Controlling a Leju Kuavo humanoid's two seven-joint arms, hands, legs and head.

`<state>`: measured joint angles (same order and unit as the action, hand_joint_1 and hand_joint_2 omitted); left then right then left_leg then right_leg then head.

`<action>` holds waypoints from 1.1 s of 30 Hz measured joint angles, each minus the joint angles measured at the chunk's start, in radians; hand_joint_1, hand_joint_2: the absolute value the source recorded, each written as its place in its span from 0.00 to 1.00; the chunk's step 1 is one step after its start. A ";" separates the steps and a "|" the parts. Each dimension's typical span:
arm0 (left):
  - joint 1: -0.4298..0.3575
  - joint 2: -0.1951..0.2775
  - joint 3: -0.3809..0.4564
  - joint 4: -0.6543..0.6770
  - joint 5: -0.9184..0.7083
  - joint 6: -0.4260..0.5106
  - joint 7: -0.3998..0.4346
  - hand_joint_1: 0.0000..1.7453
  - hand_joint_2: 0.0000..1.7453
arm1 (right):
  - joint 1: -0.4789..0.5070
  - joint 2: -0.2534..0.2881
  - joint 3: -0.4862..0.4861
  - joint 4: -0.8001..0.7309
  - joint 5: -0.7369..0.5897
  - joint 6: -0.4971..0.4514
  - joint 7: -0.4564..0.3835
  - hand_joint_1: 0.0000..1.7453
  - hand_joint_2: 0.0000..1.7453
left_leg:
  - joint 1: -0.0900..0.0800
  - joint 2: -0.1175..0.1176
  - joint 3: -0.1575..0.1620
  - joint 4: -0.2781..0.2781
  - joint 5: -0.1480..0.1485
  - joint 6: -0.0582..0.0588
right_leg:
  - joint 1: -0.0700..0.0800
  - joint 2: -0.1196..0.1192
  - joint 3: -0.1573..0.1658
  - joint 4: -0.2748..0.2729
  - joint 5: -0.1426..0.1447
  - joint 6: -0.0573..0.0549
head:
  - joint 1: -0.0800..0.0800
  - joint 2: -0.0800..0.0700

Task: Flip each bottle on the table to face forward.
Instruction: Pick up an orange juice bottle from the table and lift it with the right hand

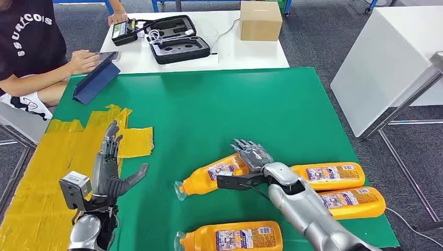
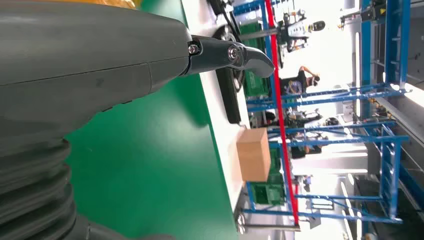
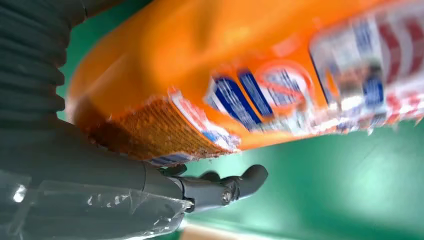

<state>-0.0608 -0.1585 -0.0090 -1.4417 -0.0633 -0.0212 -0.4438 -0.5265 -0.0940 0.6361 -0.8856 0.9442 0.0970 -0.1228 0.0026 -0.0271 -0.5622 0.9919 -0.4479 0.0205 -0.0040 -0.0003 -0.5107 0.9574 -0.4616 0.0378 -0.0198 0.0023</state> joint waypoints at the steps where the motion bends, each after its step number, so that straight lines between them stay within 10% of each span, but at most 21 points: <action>1: -0.005 0.000 -0.002 0.006 0.002 0.000 -0.001 0.00 1.00 | -0.017 0.002 0.009 0.021 -0.005 0.005 -0.004 0.34 1.00 | 0.000 0.000 0.000 0.000 0.000 0.000 | 0.000 0.000 0.000 0.000 0.000 0.000 | 0.000 0.000; 8: -0.049 0.002 -0.032 0.062 0.017 0.008 -0.004 0.00 1.00 | -0.177 0.032 0.134 0.221 -0.003 0.059 -0.045 0.55 1.00 | 0.000 0.000 0.000 0.000 0.000 0.000 | 0.000 0.000 0.001 0.000 0.000 0.000 | 0.000 0.000; 15: -0.065 0.003 -0.047 0.091 0.025 0.011 -0.007 0.00 1.00 | -0.235 0.051 0.211 0.305 0.004 0.069 -0.063 0.98 1.00 | 0.000 -0.001 0.001 0.000 0.000 0.000 | 0.000 0.000 0.001 0.000 0.000 0.000 | 0.000 0.000; 26: -0.083 0.004 -0.060 0.121 0.025 0.023 -0.014 0.00 1.00 | -0.237 0.052 0.288 0.332 -0.068 -0.087 -0.078 1.00 1.00 | 0.000 -0.001 0.001 0.000 0.000 0.000 | 0.000 0.000 0.001 0.000 0.000 0.000 | 0.000 0.000; 33: -0.062 0.004 -0.090 0.082 -0.054 0.049 0.013 0.00 1.00 | 0.022 0.085 0.029 0.070 -0.304 -0.360 -0.065 1.00 1.00 | 0.000 -0.002 -0.003 0.000 -0.001 0.000 | 0.001 -0.001 -0.002 0.000 -0.001 0.000 | 0.000 0.000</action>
<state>-0.1229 -0.1549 -0.0992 -1.3600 -0.1172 0.0276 -0.4306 -0.5046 -0.0095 0.6652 -0.8152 0.6407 -0.2633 -0.1877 0.0030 -0.0289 -0.5656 0.9919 -0.4484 0.0203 -0.0033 -0.0008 -0.5131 0.9576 -0.4622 0.0378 -0.0201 0.0023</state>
